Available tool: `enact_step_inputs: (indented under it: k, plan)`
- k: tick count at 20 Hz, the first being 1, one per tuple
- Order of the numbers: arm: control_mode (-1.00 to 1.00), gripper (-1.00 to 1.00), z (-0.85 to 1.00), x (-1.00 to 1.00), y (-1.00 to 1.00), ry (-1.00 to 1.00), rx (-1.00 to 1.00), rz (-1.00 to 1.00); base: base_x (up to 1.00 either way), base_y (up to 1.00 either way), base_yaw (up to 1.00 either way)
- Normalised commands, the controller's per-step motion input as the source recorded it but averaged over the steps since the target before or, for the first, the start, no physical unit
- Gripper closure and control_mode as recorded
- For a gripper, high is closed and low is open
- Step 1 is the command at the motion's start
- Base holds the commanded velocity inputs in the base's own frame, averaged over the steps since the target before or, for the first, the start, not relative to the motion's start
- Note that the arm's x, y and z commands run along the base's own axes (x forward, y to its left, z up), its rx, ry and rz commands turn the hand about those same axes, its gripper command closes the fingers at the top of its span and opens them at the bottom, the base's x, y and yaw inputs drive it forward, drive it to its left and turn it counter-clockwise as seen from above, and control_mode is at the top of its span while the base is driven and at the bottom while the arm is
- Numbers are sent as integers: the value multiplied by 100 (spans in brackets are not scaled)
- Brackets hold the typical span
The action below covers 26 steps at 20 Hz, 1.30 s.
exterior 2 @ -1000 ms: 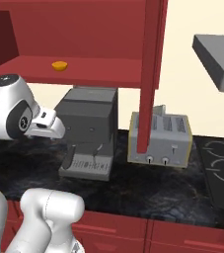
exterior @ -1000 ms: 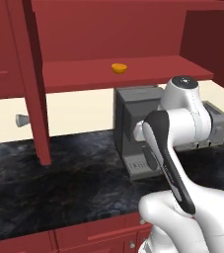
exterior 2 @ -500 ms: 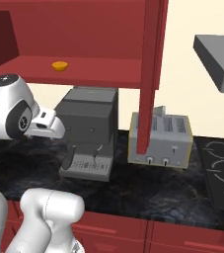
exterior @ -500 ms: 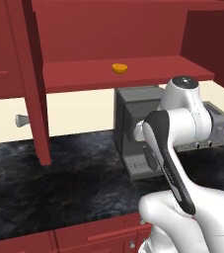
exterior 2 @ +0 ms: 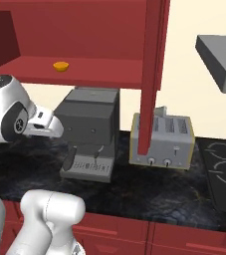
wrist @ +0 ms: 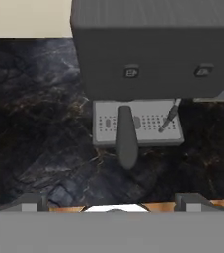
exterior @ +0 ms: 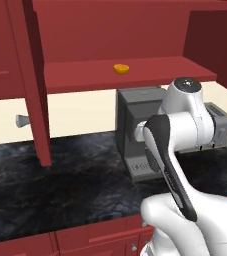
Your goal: Pick the oranges from the cabinet and place them in one bowl. Pick the banana from the sink and place it in the other bowl.
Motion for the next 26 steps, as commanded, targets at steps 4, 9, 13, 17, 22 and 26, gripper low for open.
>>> enact_step_inputs:
  k: [4,9,13,17,22,26]
  plan:
    - [-100,-100,35,0,14,-30,-13,1,0,0,0]
    - [-100,-100,68,-16,0,-16,3,4,0,0,0]
    - [-100,-100,76,-15,0,-1,8,2,0,0,0]
    - [-100,-100,76,-10,-1,-4,8,6,0,0,0]
    - [-100,-100,43,0,-5,-17,4,11,0,0,0]
    - [-100,-100,6,20,-18,-26,2,10,0,0,0]
